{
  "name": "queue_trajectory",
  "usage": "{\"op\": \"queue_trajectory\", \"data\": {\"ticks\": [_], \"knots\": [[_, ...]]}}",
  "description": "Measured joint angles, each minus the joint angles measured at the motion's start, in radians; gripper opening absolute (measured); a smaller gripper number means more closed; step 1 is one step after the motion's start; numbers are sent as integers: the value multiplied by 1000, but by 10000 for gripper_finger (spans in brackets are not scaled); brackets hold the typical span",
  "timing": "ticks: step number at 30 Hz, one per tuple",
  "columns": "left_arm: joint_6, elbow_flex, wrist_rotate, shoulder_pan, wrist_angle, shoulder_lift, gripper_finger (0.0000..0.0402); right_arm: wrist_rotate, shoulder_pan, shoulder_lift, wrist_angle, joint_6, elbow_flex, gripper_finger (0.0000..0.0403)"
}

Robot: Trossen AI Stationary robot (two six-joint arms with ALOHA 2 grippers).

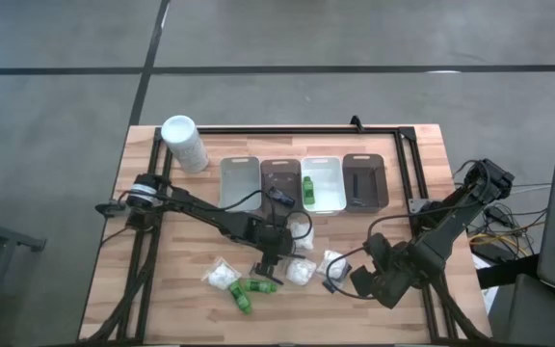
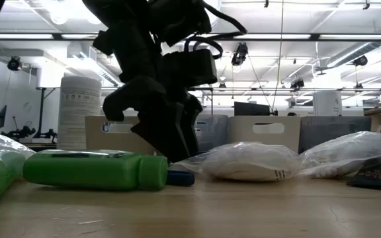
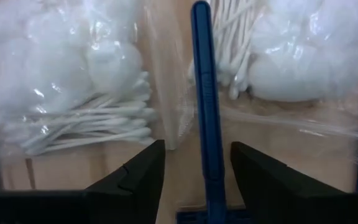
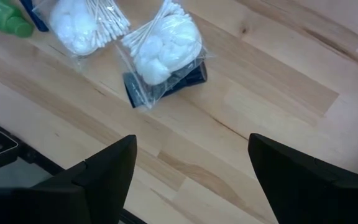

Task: Pick & Place Travel size toiletries
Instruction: Put the top blue razor into the right black bin

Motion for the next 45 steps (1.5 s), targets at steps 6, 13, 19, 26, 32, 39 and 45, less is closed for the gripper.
{"op": "queue_trajectory", "data": {"ticks": [6,13,19,26,32,39,45], "knots": [[2,0,10,-1,-3,1,132,0,0,0,1,-3,-3,312],[3,0,8,-1,-33,-10,36,54,0,-1,20,-10,-4,314],[1,3,5,1,-87,-107,36,122,-1,-11,107,-141,-5,292],[-19,61,174,21,-54,-236,37,298,-7,-41,227,-345,-4,279],[-98,171,347,78,-14,-249,37,533,-10,-95,238,-464,41,294],[-171,272,451,98,16,-249,38,603,-23,-96,250,-692,129,325],[-271,302,457,107,63,-249,38,613,-42,-63,253,-828,199,348]]}}
